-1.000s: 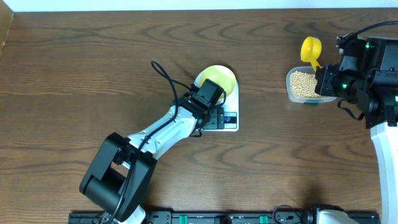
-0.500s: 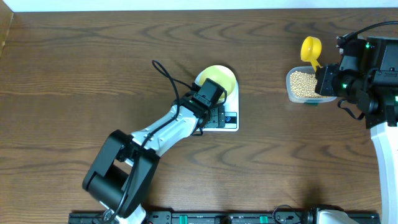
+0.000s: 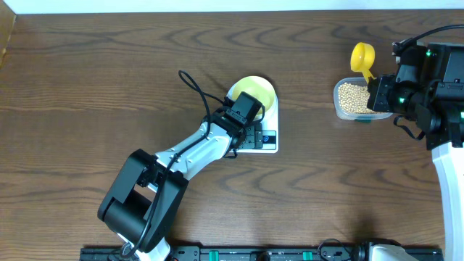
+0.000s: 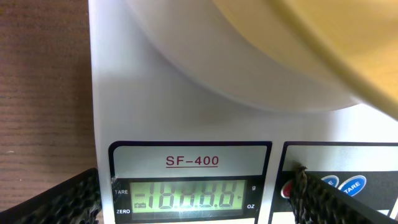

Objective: Scoop item into bowl and weigh 50g on scale
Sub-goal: 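Press the scale's tare button with the left gripper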

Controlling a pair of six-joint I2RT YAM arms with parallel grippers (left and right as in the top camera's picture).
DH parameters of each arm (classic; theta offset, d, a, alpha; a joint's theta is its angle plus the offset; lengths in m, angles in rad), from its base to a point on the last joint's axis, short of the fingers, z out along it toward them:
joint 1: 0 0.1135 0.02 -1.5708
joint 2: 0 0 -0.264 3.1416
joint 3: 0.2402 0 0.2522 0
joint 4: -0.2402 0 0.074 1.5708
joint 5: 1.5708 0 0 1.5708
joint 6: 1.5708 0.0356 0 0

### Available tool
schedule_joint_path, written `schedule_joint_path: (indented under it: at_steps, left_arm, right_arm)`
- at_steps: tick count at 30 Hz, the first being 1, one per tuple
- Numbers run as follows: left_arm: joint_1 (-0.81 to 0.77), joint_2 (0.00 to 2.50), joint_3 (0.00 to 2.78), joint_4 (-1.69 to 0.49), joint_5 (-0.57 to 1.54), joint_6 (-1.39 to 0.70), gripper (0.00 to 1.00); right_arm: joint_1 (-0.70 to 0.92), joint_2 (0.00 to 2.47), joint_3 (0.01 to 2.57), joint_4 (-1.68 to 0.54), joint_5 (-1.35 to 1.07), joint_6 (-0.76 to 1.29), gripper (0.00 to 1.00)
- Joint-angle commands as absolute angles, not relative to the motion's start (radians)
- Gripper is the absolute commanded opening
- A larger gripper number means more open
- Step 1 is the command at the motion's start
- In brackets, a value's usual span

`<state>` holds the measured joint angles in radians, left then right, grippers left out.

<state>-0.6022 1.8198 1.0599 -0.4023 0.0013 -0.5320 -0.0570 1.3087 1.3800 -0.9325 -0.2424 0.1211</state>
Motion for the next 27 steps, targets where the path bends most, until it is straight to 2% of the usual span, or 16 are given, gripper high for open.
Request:
schedule_joint_path:
  at_steps: [1,27]
  left_arm:
    - [-0.596,1.864,1.051,-0.402,-0.021,-0.544,0.96]
    - [-0.596,1.908,1.051,-0.447,-0.099,-0.525,0.96]
  right_arm:
    - [-0.058,1.303,1.391,-0.940,-0.238,0.107,0.01]
    - [-0.058,1.303,1.391,-0.957,-0.238,0.107,0.01]
